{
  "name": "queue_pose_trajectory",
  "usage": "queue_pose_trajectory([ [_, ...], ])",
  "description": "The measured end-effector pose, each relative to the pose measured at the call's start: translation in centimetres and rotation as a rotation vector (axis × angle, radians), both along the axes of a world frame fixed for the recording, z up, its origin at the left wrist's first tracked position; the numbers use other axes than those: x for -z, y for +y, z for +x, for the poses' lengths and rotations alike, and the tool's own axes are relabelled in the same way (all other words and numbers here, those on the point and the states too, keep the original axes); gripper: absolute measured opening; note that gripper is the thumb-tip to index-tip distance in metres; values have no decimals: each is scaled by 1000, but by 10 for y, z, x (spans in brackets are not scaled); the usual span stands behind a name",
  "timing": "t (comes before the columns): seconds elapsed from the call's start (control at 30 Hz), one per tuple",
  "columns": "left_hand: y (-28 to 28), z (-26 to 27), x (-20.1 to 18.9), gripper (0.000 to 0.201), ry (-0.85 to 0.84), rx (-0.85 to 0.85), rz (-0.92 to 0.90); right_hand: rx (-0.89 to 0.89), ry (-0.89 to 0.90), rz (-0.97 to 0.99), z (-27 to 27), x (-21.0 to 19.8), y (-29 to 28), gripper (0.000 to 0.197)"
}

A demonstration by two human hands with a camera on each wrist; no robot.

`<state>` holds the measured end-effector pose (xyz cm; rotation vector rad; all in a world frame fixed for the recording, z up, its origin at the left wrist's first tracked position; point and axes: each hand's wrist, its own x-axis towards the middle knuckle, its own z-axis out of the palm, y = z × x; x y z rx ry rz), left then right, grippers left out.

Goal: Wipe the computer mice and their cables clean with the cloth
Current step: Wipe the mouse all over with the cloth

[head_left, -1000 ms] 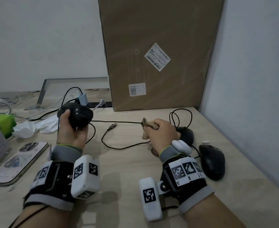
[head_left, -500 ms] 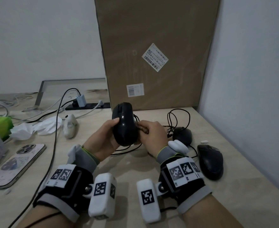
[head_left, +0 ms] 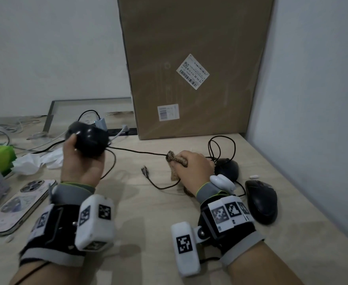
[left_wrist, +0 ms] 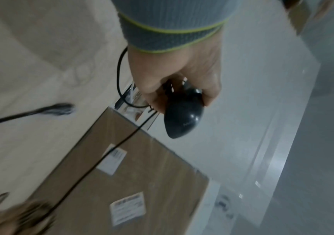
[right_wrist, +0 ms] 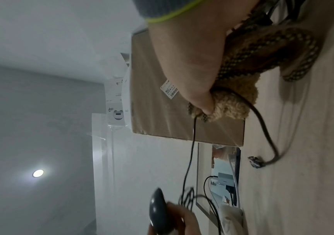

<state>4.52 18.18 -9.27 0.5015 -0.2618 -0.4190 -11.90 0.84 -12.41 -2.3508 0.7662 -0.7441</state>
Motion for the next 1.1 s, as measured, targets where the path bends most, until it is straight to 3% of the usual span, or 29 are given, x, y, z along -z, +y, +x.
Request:
queue_pose_trajectory([
  [0.03, 5, 7, 4, 92, 46, -41, -16, 28, -30, 14, 1, 1, -2, 15],
  [0.1, 6, 12, 9, 105, 72, -51, -7, 74, -90, 28, 1, 4, -4, 19],
  [0.13, 2, 6, 8, 97, 68, -16, 38, 94, -114, 32, 1, 4, -4, 20],
  [0.23, -17, -21, 6, 39, -28, 126, 198, 126, -170, 37, 1, 5, -6, 22],
  [0.27, -23, -28, 8, 33, -83, 187, 249, 118, -187, 39, 1, 5, -6, 22],
  [0.47, -44, -66, 14, 32, -240, 475, 479, -9, -297, 45, 5, 6, -1, 15],
  [0.6, -45, -71, 15, 39, -224, 560, 455, -90, -280, 31, 6, 7, 3, 11],
  [0.93, -44, -63, 16, 35, -193, 523, 398, -221, -125, 6, 4, 5, 7, 21],
  [1.07, -40, -54, 10, 36, -119, 354, 279, -168, -127, 60, 5, 6, 6, 2],
  [1.1, -37, -48, 8, 33, -87, 287, 245, -141, -126, 70, 4, 5, 5, 7],
])
